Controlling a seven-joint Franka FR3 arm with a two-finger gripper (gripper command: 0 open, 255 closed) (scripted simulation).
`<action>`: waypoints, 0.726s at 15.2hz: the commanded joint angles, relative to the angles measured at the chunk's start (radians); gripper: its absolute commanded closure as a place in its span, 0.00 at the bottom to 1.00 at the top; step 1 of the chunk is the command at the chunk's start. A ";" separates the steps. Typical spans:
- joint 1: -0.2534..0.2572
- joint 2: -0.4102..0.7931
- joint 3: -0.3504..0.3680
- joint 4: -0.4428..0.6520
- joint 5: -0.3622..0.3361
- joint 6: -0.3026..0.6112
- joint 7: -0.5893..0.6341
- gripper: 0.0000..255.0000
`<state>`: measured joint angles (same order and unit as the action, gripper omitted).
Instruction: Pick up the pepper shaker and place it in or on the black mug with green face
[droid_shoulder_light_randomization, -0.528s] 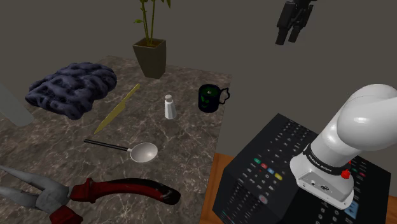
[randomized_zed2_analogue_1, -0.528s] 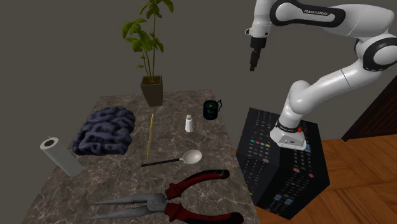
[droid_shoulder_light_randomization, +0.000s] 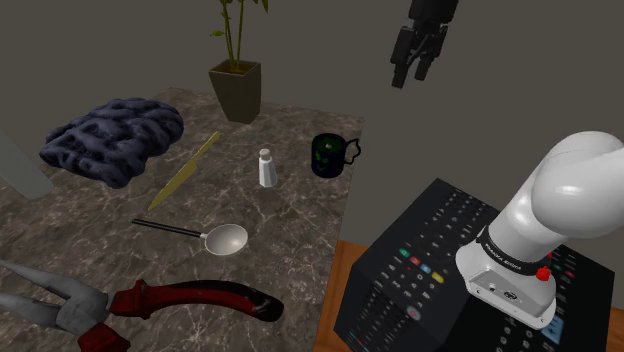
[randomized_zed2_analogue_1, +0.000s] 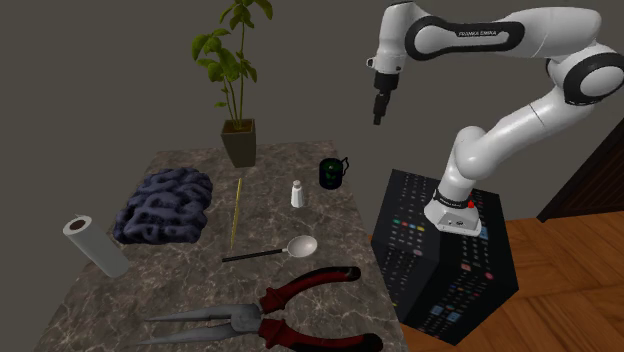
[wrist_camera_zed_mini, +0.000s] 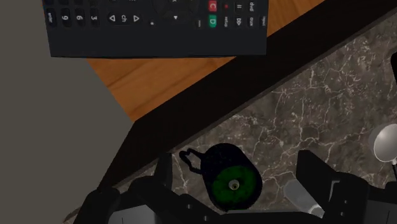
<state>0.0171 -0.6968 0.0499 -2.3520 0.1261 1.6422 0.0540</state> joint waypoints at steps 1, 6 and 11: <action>0.012 0.034 0.035 -0.015 0.009 0.067 0.023 0.00; 0.032 0.163 0.122 0.000 0.012 0.216 0.082 0.00; 0.042 0.315 0.206 0.049 -0.018 0.350 0.155 0.00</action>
<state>0.0576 -0.4271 0.2339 -2.3203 0.1167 1.9562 0.1874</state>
